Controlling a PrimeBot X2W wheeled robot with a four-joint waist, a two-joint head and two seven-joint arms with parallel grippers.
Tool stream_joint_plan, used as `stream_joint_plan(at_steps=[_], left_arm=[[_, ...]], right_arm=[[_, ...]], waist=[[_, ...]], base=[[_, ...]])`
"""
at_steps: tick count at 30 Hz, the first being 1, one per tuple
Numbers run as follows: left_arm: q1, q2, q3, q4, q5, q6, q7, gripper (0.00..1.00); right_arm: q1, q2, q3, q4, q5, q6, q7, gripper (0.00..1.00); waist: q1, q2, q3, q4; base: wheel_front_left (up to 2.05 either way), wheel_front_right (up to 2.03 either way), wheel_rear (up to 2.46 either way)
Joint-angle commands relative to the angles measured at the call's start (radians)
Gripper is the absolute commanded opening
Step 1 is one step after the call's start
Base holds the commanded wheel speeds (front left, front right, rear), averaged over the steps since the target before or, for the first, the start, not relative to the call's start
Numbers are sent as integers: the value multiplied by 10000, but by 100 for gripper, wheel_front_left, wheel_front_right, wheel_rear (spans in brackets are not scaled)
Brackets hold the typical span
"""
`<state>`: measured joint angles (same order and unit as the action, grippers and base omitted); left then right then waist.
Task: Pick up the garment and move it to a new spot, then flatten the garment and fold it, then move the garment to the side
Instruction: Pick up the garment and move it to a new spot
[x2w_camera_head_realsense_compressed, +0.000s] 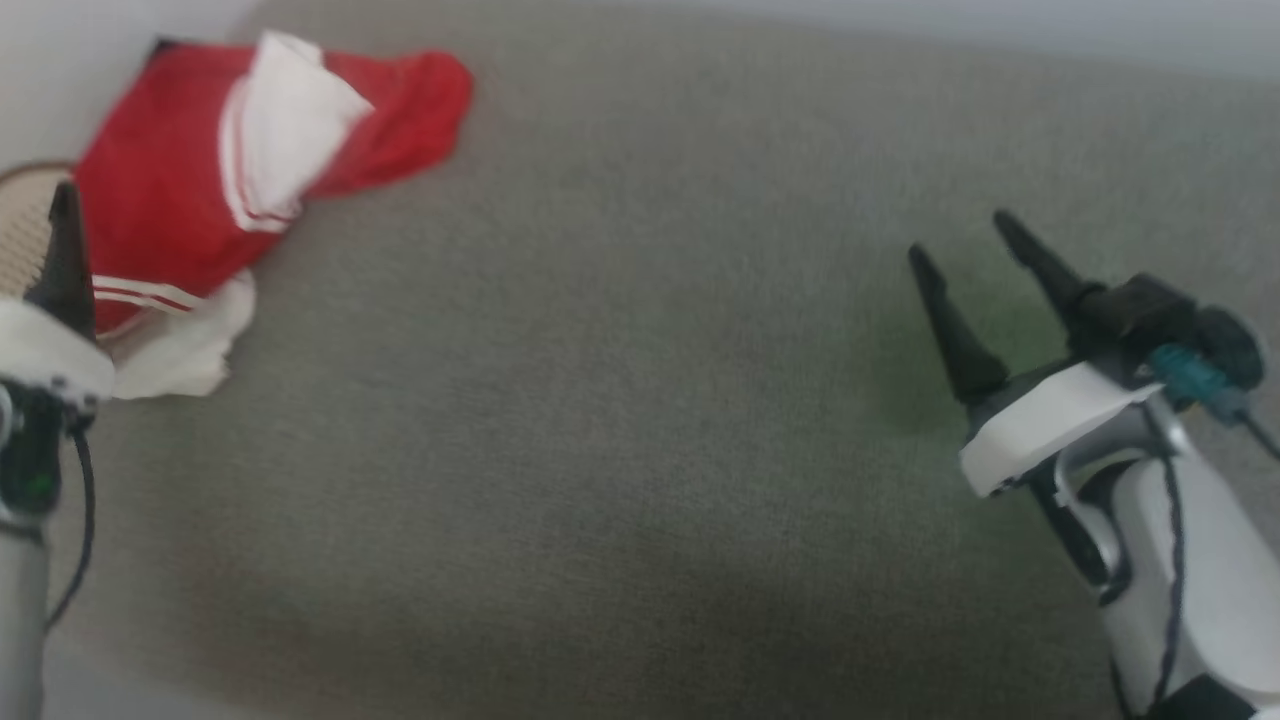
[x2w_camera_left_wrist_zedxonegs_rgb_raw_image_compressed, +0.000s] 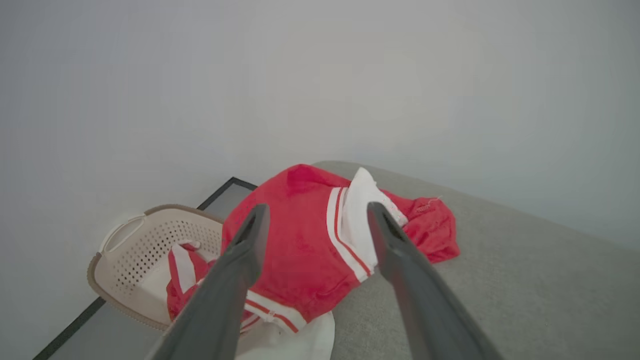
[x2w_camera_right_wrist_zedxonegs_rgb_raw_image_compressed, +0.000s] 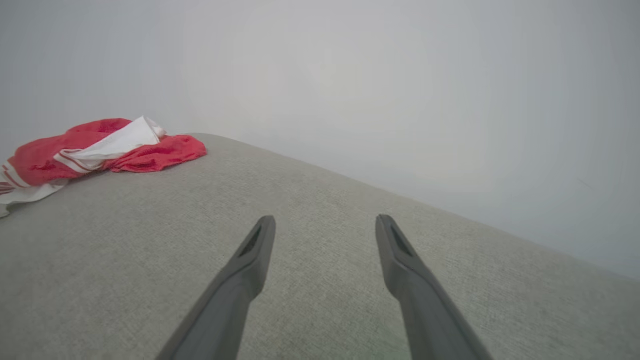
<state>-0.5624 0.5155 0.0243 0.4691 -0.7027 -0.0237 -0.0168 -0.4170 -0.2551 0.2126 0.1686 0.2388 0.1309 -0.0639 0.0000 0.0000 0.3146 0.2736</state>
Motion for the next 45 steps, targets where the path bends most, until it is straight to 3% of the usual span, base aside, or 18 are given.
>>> stream_joint_plan(at_steps=[1,7,17,26,27,29,32,38,45], left_arm=[[-379,16,-88,313,-6,-103,98,100],[-2369,102,-474,2762,-35,-293,937,100],[-4775,124,-1042,5904,-91,-491,3189,100],[-5476,-660,-1450,7484,-223,-784,4181,100],[-5519,-746,-1505,7581,-206,-822,4224,92],[-5533,-919,-1570,7692,-237,-891,4223,0],[-5617,-973,-1511,7807,-345,-927,3841,0],[-5894,-528,-1686,7713,-92,-981,3001,0],[-6340,78,-2137,7138,447,-1043,1309,0]], right_arm=[[-128,-70,-55,-197,-68,-3,99,100],[-227,-380,-231,-1440,-232,-3,635,100],[-379,-766,-425,-3187,-422,-3,1495,100],[-382,-1048,-776,-4232,-525,-3,2178,100],[-374,-1076,-796,-4289,-539,-3,2257,100],[-355,-1103,-856,-4427,-557,-3,2337,100],[-360,-1135,-948,-4463,-558,-3,2422,100],[-381,-1080,-1038,-4260,-487,-3,2253,100],[-119,-767,-997,-3584,-326,-3,1717,100]], waist=[[0,0,815,-206],[0,0,1702,-288],[0,0,2791,-487],[0,0,3395,-474],[0,0,3427,-454],[0,0,3460,-400],[0,0,3417,-282],[0,0,2989,-101],[0,0,1861,130]], base=[[0,0,0],[0,0,0],[0,0,0],[0,0,0],[0,0,0],[0,0,0],[0,0,0],[0,0,0],[0,0,0]])
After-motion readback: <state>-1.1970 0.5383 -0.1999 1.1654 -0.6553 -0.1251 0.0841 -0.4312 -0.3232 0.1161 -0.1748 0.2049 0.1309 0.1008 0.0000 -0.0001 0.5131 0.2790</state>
